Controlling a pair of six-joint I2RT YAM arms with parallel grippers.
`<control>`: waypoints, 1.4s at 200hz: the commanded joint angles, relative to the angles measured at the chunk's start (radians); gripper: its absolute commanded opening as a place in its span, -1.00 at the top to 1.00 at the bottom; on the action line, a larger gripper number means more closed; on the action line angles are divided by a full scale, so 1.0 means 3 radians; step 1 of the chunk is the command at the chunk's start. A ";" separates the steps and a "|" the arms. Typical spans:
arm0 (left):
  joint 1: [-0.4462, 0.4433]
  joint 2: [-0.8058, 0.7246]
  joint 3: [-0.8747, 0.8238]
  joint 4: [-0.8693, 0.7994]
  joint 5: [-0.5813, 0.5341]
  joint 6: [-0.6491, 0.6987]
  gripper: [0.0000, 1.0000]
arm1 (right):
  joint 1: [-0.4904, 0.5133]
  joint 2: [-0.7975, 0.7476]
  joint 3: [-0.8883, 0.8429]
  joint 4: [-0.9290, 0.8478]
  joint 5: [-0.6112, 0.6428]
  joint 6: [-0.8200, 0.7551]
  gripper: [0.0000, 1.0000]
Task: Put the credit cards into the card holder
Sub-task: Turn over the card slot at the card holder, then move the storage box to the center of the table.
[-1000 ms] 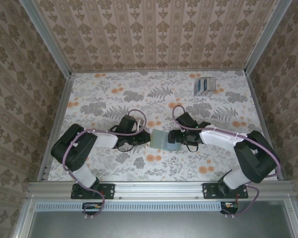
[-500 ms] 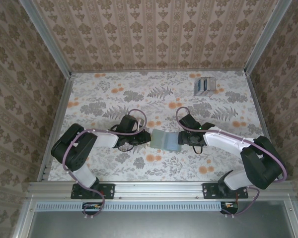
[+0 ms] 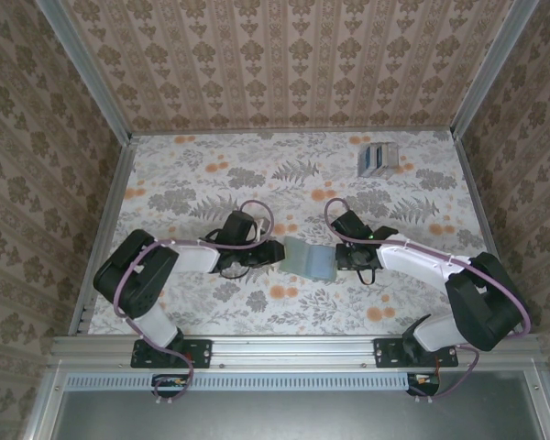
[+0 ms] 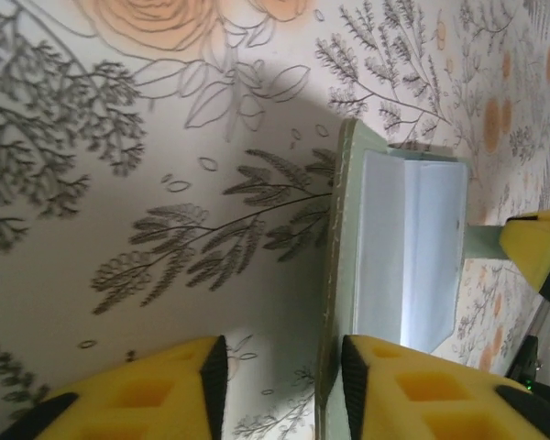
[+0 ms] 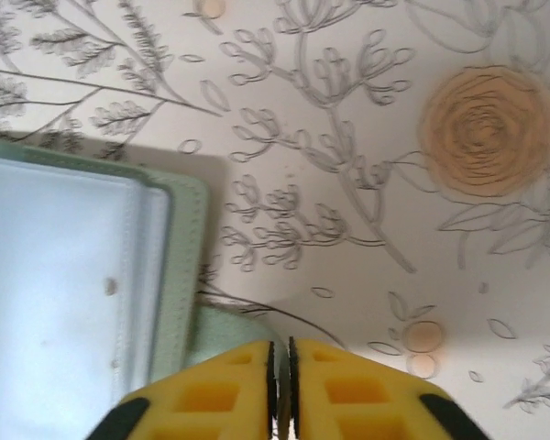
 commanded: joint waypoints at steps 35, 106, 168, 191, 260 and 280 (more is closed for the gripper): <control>0.0043 -0.0874 0.0327 -0.1459 -0.0413 0.0402 -0.24 | -0.0010 0.0190 0.0125 0.0208 -0.0669 -0.0549 0.82; 0.0155 -0.1089 0.0226 -0.1682 -0.0684 0.0538 -0.31 | -0.0047 0.0204 0.0264 0.0265 -0.0514 -0.0739 0.41; 0.0012 -0.0832 0.0128 -0.1441 -0.0887 0.0628 -0.33 | -0.0361 -0.0013 0.0513 0.0121 -0.0423 -0.0752 -0.21; 0.0000 -0.0774 0.0090 -0.1321 -0.0879 0.0608 -0.39 | -0.0544 -0.0060 0.0634 0.0064 -0.0204 -0.0729 -0.38; -0.0022 -0.0755 -0.0050 -0.1113 -0.0910 0.0564 -0.45 | -0.1404 0.0364 0.1223 0.0492 -0.0275 -0.1026 -0.47; -0.0041 -0.0741 -0.0121 -0.1008 -0.0913 0.0524 -0.46 | -0.1516 0.0849 0.1739 0.0295 -0.0315 -0.1116 -0.43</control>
